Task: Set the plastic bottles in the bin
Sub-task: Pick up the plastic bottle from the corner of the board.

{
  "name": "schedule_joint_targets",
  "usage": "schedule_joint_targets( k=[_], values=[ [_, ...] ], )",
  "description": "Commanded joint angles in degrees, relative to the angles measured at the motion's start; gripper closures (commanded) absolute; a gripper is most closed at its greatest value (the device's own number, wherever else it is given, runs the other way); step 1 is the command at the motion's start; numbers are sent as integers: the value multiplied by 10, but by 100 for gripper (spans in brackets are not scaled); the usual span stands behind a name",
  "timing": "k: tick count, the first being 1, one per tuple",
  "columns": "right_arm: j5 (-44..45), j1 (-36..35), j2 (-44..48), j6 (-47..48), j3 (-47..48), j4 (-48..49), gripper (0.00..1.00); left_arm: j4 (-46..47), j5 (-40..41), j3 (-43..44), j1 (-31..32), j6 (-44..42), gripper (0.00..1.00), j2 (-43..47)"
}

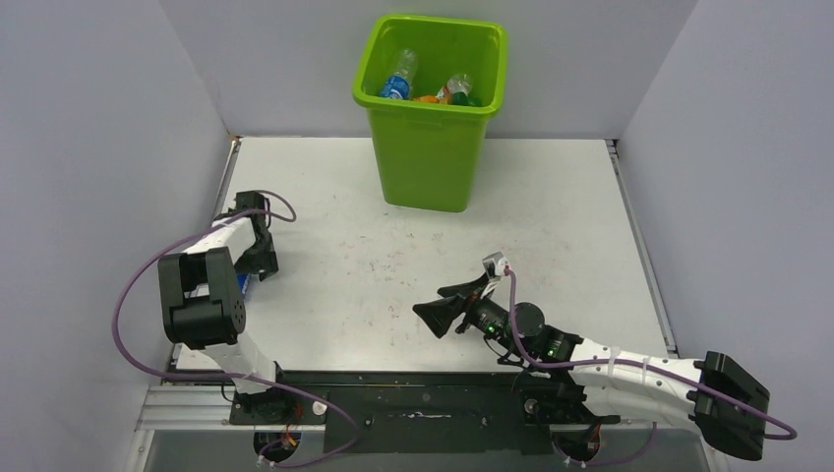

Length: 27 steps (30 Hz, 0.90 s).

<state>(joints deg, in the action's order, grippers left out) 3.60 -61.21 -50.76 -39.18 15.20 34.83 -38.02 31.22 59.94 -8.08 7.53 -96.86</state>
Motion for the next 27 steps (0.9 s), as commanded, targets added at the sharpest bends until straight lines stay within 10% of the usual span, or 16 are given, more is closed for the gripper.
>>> schedule_joint_targets(
  k=[1,15,27],
  values=[
    [2,2,1,16,13,5,0,-6,-28,17,-9,-3,7,-24],
    [16,3,29,16,21,-34,0,17,-135,9,-12,37,68,0],
    [-25,2,36,118,89,-127,4,265,-370,-115,164,223,77,463]
  ],
)
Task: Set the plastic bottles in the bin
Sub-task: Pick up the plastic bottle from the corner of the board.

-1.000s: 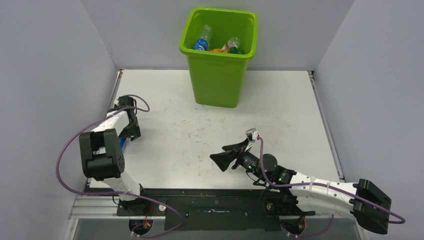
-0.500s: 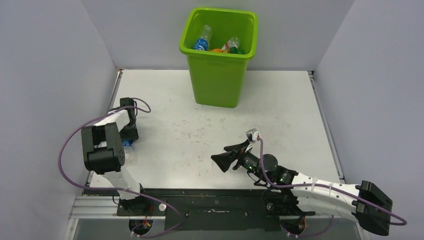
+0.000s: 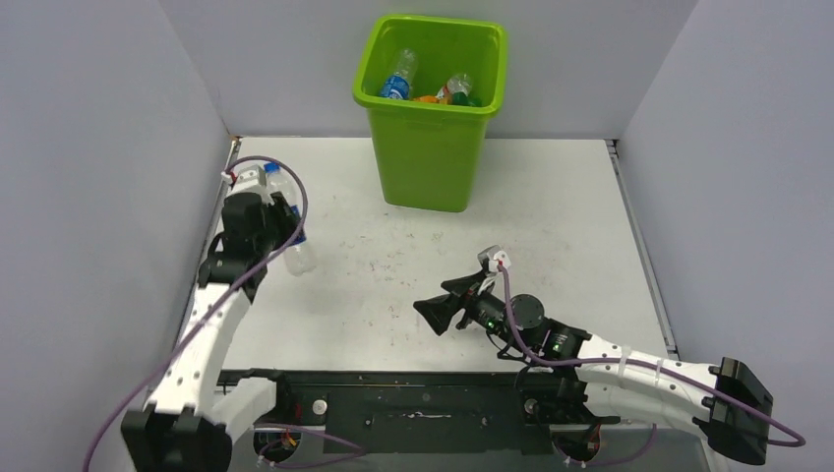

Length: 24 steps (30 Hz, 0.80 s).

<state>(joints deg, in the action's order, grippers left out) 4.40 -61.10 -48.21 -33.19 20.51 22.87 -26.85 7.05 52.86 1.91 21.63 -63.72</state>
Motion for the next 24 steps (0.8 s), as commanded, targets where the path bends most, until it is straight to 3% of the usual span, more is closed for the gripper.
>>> schedule_joint_targets(
  k=[1,5,8,14,18,24],
  values=[
    [-48,0,9,65,38,-1,4,202,-162,-71,81,96,76,167],
    [-97,-5,-22,77,54,43,4,420,-277,-188,139,170,75,272],
    [-102,-8,-30,77,66,81,4,507,-328,-245,168,201,76,316],
    [-92,-9,11,90,119,70,5,551,-432,-312,189,217,77,380],
    [-122,-9,-33,85,191,42,5,583,-457,-341,193,224,77,403],
    [-167,-18,-108,60,248,89,10,607,-502,-335,195,249,79,382]
  ],
)
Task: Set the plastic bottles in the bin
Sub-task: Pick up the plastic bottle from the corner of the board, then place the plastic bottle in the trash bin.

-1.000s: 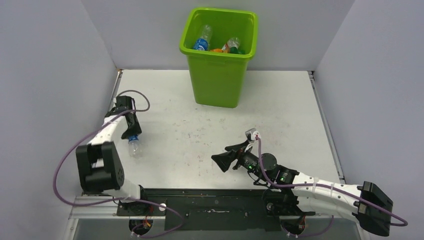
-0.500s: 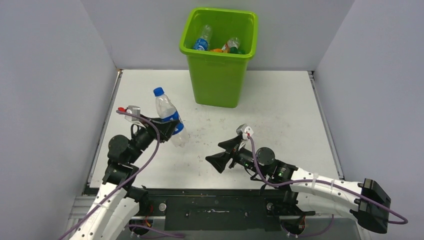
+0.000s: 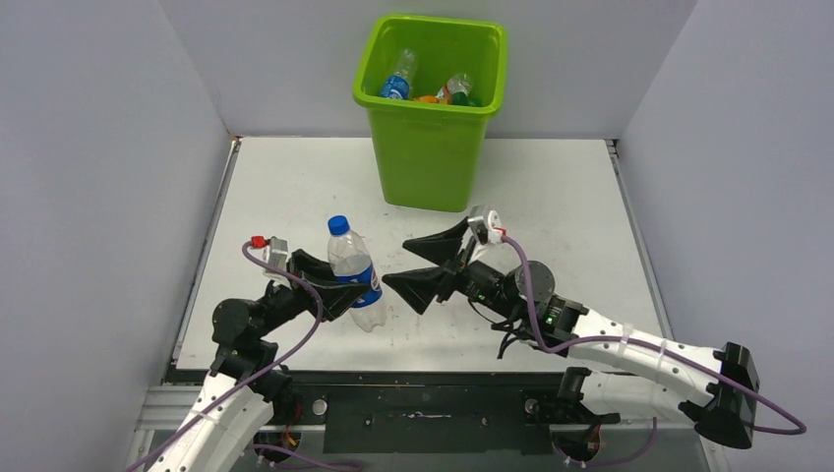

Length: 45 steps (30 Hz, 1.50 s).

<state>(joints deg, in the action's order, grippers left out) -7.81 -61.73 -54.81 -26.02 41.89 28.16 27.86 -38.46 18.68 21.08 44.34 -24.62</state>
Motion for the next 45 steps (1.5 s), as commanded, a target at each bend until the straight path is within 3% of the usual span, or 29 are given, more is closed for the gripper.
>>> schedule_joint_targets(
  k=[1,10,15,26,28,32,35,40,45],
  values=[
    [-54,-16,-55,-13,47,40,10,61,-49,7,4,23,79,-8],
    [-60,-47,-143,12,127,-3,9,61,-47,4,6,23,80,4],
    [-30,-45,-165,8,128,17,1,61,-49,2,11,25,80,4],
    [-50,-13,-215,-58,134,107,55,66,-60,3,18,28,79,-7],
    [-59,-10,-215,-64,129,120,65,62,-58,3,18,27,68,-6],
    [-63,-3,-201,-74,112,141,75,60,-56,2,18,29,33,-4],
    [-56,-1,-187,-85,92,169,76,60,-55,1,18,33,22,-3],
    [-42,-1,-178,-102,66,235,77,62,-57,1,18,36,24,-15],
    [-42,-1,-189,-131,51,293,78,63,-62,3,20,40,44,-29]
  ],
)
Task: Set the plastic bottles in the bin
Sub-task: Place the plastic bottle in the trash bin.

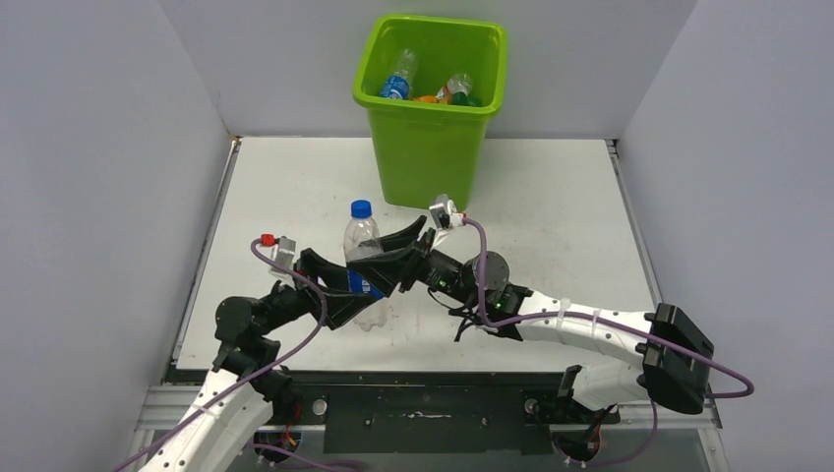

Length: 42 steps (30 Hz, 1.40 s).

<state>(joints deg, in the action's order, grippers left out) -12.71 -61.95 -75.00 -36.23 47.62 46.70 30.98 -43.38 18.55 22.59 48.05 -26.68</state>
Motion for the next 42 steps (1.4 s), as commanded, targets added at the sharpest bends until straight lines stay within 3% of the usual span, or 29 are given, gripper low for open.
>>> schedule_joint_targets(
  k=[1,7,8,10,11,13,15,20,28,37,42],
  values=[
    [5,1,10,-33,-9,118,78,29,-12,6,5,2,47,-10],
    [-34,0,2,-43,0,130,75,25,-16,9,7,0,71,-14],
    [-42,0,4,-38,8,115,66,20,-15,10,7,-2,76,-13],
    [-51,0,20,-12,25,50,34,10,-11,11,9,-8,80,-8],
    [-38,-1,35,5,32,10,24,4,-7,11,14,-12,81,-4],
    [2,-3,65,49,49,-77,16,-10,0,13,19,-22,81,3],
    [30,-4,88,93,74,-169,16,-17,5,14,23,-30,81,7],
    [53,-4,108,157,144,-283,15,-19,8,14,28,-32,83,7],
    [78,25,27,190,321,-474,14,-24,14,13,35,-38,84,12],
    [-11,47,-26,161,371,-500,19,-30,20,14,38,-43,84,15],
    [-13,47,-26,155,355,-487,38,-32,22,14,39,-45,85,15]
  ],
)
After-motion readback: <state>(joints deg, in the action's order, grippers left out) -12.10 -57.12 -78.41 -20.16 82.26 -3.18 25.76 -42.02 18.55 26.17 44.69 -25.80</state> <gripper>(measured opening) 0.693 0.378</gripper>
